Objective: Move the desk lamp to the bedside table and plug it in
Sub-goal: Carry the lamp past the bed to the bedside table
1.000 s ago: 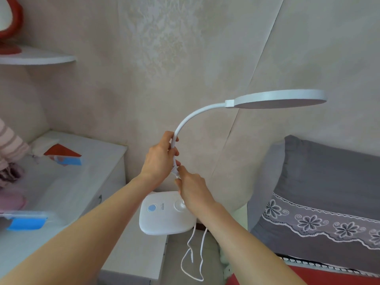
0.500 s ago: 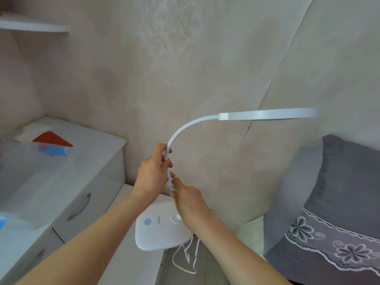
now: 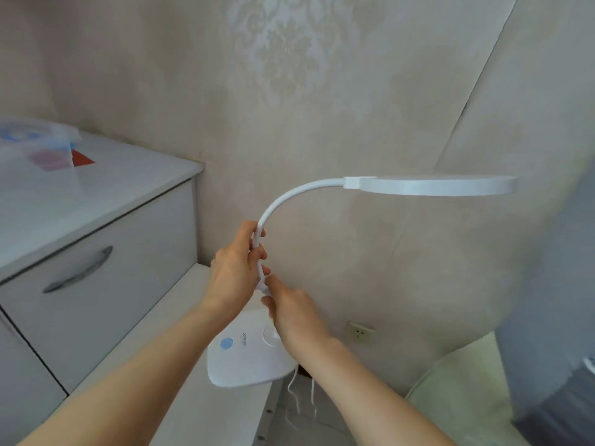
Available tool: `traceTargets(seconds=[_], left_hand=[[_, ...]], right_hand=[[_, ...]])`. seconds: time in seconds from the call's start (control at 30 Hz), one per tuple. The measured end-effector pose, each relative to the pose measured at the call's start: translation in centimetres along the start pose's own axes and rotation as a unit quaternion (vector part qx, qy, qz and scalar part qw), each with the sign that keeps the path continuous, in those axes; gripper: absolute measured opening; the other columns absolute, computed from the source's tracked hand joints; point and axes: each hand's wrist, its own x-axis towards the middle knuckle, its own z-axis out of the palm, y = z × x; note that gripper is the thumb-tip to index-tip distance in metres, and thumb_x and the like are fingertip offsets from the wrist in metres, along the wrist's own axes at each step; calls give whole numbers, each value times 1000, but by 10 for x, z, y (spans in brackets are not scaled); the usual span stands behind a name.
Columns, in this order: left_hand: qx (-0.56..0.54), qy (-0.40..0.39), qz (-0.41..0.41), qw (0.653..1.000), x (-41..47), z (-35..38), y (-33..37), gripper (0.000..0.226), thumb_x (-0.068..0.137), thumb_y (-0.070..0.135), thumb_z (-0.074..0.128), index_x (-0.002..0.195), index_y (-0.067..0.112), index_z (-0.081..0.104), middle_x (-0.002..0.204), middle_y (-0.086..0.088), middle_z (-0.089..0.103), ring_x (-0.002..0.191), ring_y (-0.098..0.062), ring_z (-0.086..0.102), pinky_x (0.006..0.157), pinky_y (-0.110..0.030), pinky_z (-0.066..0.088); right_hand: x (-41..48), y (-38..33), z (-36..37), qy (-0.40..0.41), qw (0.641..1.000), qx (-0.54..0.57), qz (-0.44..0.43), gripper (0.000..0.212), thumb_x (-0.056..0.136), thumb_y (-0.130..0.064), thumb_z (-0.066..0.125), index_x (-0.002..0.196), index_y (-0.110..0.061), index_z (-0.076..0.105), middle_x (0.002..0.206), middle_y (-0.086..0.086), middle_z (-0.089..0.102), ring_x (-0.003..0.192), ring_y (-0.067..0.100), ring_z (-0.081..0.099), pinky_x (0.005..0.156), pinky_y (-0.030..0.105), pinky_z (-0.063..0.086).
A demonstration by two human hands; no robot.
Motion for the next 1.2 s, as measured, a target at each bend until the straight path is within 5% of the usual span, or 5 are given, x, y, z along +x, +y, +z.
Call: traceTargets(seconds=[0.5, 0.77, 0.9, 1.1, 1.2], left_hand=[[15, 41, 56, 997, -10, 44, -123, 21, 101, 16, 41, 101, 38, 43, 85, 1, 61, 68, -19, 69, 65, -40, 62], [37, 40, 45, 997, 20, 45, -148, 24, 101, 16, 40, 98, 40, 44, 84, -1, 61, 68, -21, 68, 60, -35, 61], [30, 40, 42, 998, 28, 46, -156, 24, 99, 15, 42, 97, 39, 46, 82, 0, 62, 65, -21, 69, 57, -32, 59], [22, 52, 43, 997, 29, 45, -157, 26, 97, 10, 48, 103, 35, 51, 87, -1, 62, 69, -19, 72, 66, -40, 62], [25, 72, 37, 996, 29, 49, -156, 27, 97, 9, 50, 115, 29, 52, 98, -7, 62, 76, -19, 69, 67, -38, 60]], right_hand=[[24, 64, 122, 43, 999, -9, -26, 27, 98, -17, 38, 124, -19, 42, 105, 15, 65, 85, 21, 54, 68, 31, 38], [53, 68, 138, 60, 998, 1, -22, 33, 98, -14, 41, 130, -13, 47, 87, 12, 60, 74, 25, 52, 73, 39, 49], [55, 69, 140, 48, 999, 10, -18, 27, 99, -18, 39, 123, -10, 49, 99, 24, 66, 87, 37, 64, 79, 47, 53], [44, 84, 128, 60, 998, -10, -21, 20, 100, -25, 37, 106, -12, 51, 97, 18, 63, 87, 36, 56, 63, 39, 40], [32, 95, 118, 95, 995, 18, 16, 19, 98, -26, 40, 103, -12, 53, 93, 19, 67, 85, 39, 62, 69, 44, 51]])
